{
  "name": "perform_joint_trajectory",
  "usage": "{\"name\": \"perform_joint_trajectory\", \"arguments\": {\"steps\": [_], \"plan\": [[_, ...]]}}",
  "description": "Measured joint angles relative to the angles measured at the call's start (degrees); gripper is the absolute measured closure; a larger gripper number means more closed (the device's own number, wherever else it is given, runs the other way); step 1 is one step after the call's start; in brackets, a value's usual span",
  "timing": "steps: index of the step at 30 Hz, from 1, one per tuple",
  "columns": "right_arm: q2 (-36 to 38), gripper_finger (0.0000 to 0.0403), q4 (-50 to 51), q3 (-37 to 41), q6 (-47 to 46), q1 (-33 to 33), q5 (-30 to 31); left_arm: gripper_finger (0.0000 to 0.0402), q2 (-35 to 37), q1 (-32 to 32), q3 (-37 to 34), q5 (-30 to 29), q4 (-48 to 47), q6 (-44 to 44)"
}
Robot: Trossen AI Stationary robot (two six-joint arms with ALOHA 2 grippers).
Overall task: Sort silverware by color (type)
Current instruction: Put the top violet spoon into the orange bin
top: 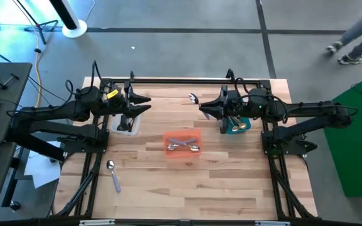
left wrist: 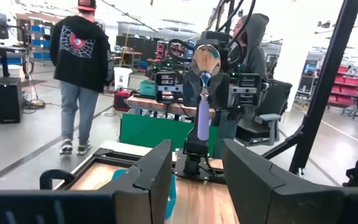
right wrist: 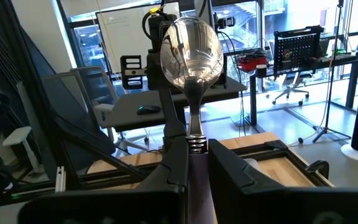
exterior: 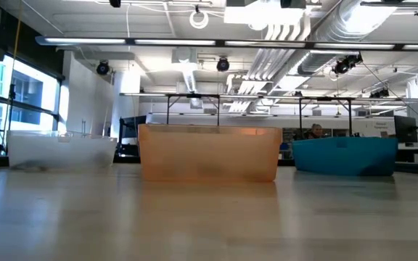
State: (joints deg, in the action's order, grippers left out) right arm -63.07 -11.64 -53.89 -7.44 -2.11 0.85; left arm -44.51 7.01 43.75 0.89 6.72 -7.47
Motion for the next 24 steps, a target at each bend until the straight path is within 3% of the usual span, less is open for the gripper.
{"name": "perform_joint_trajectory", "arguments": {"steps": [24], "plan": [[0.00, 0.0383, -0.02, -0.02, 0.00, -0.02, -0.47, 0.0271, 0.00, 0.10, 0.00, -0.16, -0.04, 0.22]]}}
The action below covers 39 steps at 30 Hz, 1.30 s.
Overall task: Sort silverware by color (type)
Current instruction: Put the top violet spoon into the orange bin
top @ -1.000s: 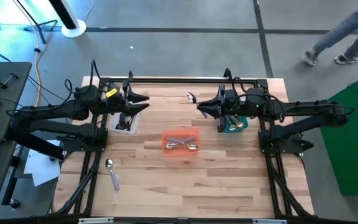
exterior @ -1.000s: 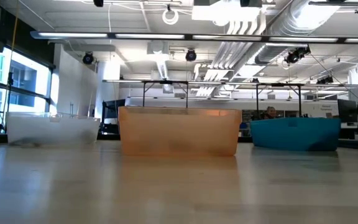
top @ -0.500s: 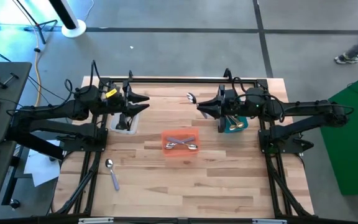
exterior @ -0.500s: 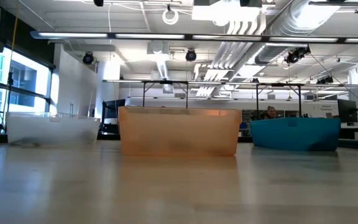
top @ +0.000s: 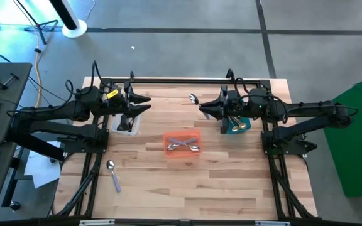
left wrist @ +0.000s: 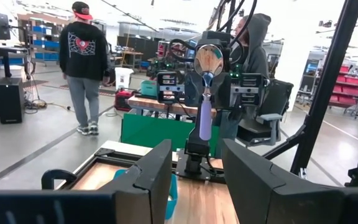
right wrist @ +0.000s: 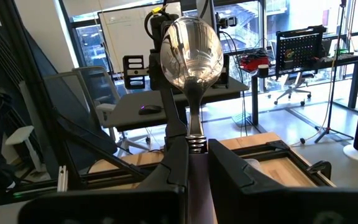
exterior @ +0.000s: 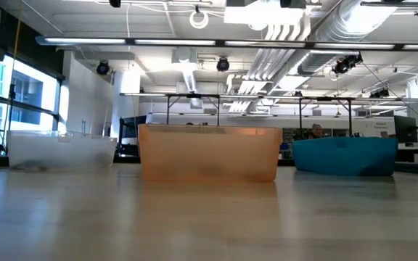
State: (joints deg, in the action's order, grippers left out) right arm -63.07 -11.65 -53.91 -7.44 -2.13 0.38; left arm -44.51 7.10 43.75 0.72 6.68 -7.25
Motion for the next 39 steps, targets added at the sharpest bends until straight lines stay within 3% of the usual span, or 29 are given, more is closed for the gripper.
{"name": "perform_joint_trajectory", "arguments": {"steps": [32, 39], "plan": [[-0.05, 0.0383, 0.86, -0.02, -0.17, 0.00, -0.92, 0.0271, 0.00, -0.01, 0.00, -0.17, -0.01, -0.02], [-3.66, 0.0383, 1.70, -0.04, -2.63, 0.02, -3.24, 0.0271, 0.00, -0.01, 0.00, -0.23, -0.01, -0.02]]}}
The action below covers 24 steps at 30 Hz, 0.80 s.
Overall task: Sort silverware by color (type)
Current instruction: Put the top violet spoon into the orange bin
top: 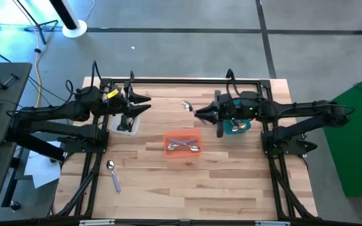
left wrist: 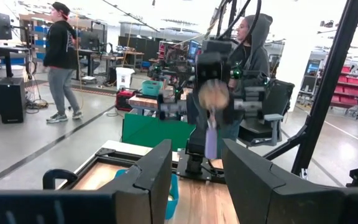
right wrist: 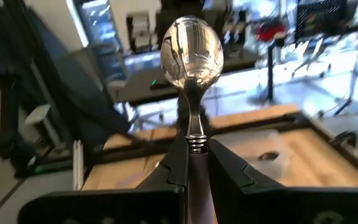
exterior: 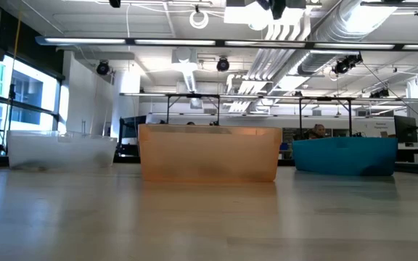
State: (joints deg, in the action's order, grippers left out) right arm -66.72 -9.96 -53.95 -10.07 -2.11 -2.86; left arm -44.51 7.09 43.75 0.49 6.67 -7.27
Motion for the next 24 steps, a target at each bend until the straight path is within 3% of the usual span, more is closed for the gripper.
{"name": "perform_joint_trajectory", "arguments": {"steps": [11, 19, 24], "plan": [[-13.29, 0.0383, 1.09, -1.21, -4.42, 0.30, -9.47, 0.0271, 0.00, 0.00, 0.00, -0.11, -0.03, -0.02], [-26.51, 0.0383, 26.93, -17.65, 5.10, 1.40, -10.07, 0.0271, 0.00, -0.02, 0.00, -0.11, -0.58, 1.98], [-34.08, 0.0383, 35.23, -23.25, 6.06, 0.61, -10.05, 0.0271, 0.00, -0.02, 0.00, -0.13, -0.71, 1.97]]}}
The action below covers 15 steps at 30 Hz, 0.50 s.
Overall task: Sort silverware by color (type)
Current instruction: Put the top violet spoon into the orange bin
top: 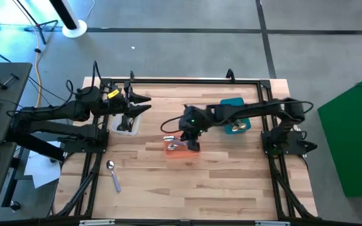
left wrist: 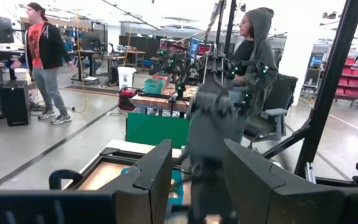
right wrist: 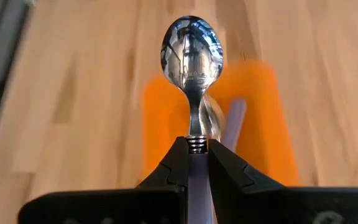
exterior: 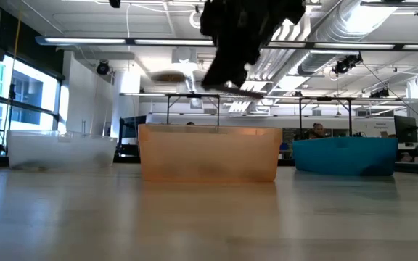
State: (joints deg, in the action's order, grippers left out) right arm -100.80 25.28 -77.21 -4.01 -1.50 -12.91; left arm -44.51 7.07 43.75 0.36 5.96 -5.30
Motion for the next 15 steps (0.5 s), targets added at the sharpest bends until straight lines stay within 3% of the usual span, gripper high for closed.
{"name": "perform_joint_trajectory", "arguments": {"steps": [6, 15], "plan": [[-5.41, 0.0383, 4.37, -0.23, -3.87, -1.05, 0.84, 0.0271, 0.00, 0.00, 0.00, 0.02, -0.13, 0.00], [-9.30, 0.0383, 3.05, 0.09, -6.48, -1.66, 1.05, 0.0271, 0.00, 0.00, 0.00, 0.02, -0.16, -0.02]]}}
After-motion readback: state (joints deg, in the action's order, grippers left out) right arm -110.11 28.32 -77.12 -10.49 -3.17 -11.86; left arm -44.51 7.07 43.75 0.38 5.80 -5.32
